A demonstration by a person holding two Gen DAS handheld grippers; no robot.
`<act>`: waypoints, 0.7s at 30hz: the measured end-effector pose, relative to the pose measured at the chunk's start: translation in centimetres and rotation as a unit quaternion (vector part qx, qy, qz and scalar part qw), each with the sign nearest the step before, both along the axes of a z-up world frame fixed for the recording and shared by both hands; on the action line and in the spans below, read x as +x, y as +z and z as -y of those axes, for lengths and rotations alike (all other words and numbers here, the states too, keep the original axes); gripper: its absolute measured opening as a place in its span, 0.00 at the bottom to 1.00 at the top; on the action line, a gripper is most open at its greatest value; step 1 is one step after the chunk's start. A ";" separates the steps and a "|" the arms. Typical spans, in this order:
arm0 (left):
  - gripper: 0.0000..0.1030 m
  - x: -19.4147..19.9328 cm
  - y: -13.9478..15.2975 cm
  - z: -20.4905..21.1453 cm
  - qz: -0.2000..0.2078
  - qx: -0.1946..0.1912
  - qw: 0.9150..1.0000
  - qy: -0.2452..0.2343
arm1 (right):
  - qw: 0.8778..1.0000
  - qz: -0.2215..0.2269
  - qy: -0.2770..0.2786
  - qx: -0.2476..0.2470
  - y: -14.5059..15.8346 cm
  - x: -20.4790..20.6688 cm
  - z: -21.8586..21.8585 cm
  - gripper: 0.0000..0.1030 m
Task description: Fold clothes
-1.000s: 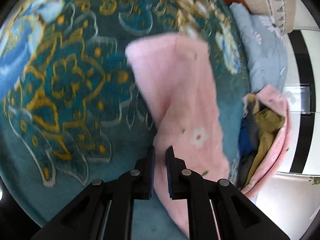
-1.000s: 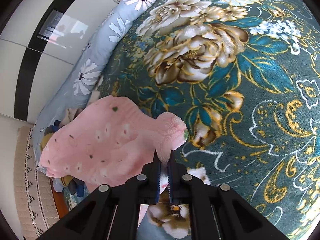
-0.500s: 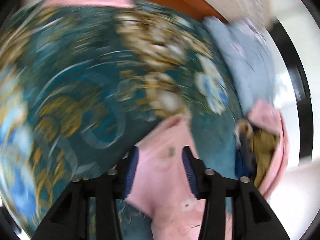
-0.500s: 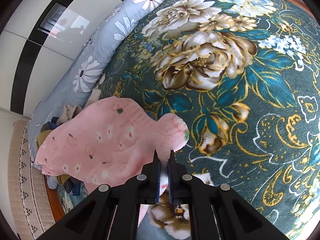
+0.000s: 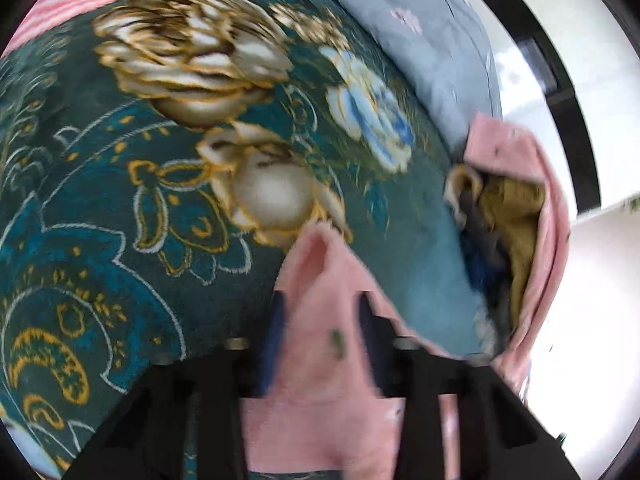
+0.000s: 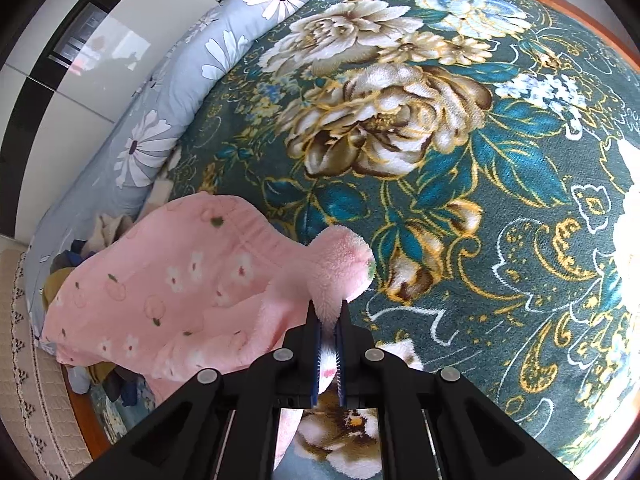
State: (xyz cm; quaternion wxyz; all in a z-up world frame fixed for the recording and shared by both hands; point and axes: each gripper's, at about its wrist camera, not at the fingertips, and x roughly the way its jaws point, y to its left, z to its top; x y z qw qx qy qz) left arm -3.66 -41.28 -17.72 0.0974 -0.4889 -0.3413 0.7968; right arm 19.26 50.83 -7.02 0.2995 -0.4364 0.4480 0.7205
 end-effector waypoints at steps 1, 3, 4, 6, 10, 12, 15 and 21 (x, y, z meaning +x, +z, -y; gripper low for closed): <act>0.10 0.1 0.3 -0.2 -0.009 0.001 1.000 -0.011 | 1.000 0.002 -0.001 0.001 0.0 -0.1 0.1 0.06; 0.08 0.3 0.8 -0.5 -0.026 0.003 0.999 -0.033 | 1.000 0.007 -0.002 0.002 0.0 -0.2 0.2 0.06; 0.08 0.4 1.0 -0.7 -0.035 0.004 0.998 -0.044 | 1.000 0.009 -0.002 0.003 0.0 -0.3 0.2 0.06; 0.07 0.6 1.8 -0.6 -0.057 0.015 0.997 -0.057 | 1.000 0.012 0.000 0.004 0.1 -0.3 0.2 0.06; 0.05 0.6 4.2 2.3 -0.134 0.099 0.986 0.005 | 1.000 0.009 -0.011 -0.004 0.0 0.0 -0.2 0.06; 0.04 0.2 4.0 4.1 -0.129 0.108 0.983 0.074 | 1.000 0.009 -0.022 -0.011 -0.2 0.1 -0.5 0.06; 0.04 -0.7 2.3 4.9 -0.087 0.109 0.982 0.131 | 0.999 0.021 -0.025 -0.013 -0.7 0.0 -0.4 0.06; 0.11 -2.4 0.8 3.4 -0.004 0.041 0.994 0.104 | 0.999 0.026 -0.025 -0.012 -0.5 -0.2 -0.4 0.06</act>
